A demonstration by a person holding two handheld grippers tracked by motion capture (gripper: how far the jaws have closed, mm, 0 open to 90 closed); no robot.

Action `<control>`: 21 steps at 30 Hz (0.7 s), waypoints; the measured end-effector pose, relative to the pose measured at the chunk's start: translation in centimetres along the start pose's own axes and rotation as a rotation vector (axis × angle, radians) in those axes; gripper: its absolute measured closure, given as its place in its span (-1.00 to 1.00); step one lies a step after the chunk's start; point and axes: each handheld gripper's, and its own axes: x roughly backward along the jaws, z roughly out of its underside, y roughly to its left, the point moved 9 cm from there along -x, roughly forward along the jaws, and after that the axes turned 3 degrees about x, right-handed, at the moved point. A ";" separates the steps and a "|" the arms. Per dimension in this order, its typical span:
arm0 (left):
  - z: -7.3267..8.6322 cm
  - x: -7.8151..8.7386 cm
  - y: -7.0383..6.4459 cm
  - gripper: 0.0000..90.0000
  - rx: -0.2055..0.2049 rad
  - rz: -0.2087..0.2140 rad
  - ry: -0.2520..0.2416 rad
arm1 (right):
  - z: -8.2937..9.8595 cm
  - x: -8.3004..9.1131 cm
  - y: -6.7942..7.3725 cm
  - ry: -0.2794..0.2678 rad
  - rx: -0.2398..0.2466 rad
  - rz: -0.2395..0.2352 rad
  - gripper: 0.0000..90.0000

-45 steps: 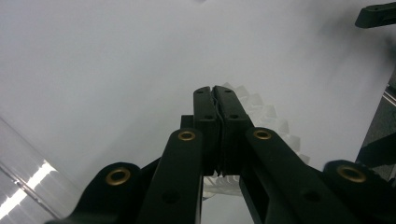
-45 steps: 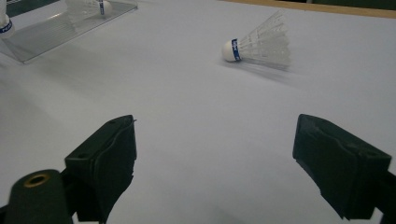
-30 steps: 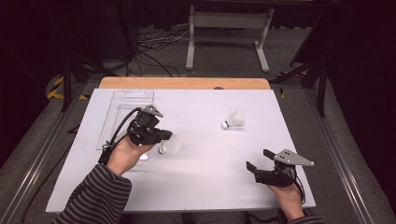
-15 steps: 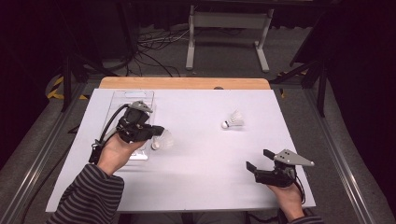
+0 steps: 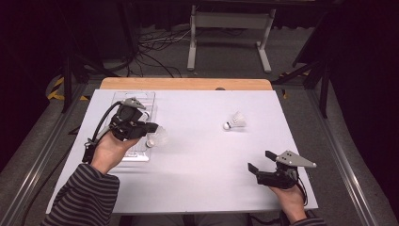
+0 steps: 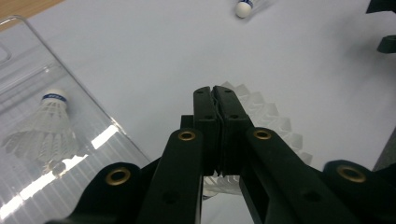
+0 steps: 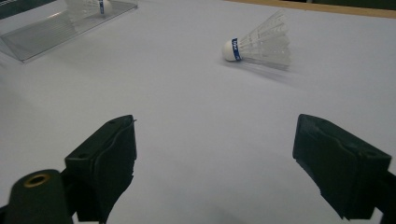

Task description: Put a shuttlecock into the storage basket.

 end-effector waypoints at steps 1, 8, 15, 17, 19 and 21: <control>0.0 0.0 0.3 0.97 0.001 -0.007 0.000 | 0.0 0.0 0.0 0.000 0.001 0.000 -0.68; 0.2 0.4 1.7 0.97 0.036 -0.038 -0.012 | 0.0 0.0 0.0 0.000 0.000 0.000 -0.68; 0.4 0.9 3.0 0.97 0.063 -0.061 -0.018 | 0.0 0.0 0.0 0.001 0.001 0.000 -0.68; 0.4 1.0 3.3 0.97 0.063 -0.073 -0.023 | 0.0 0.0 0.0 0.001 0.001 0.000 -0.68; 0.4 1.1 3.5 0.97 0.075 -0.075 -0.026 | 0.0 0.0 0.0 0.002 0.002 0.000 -0.68; 0.5 1.2 4.0 0.97 0.076 -0.098 -0.027 | 0.0 0.0 0.0 0.005 0.003 0.001 -0.68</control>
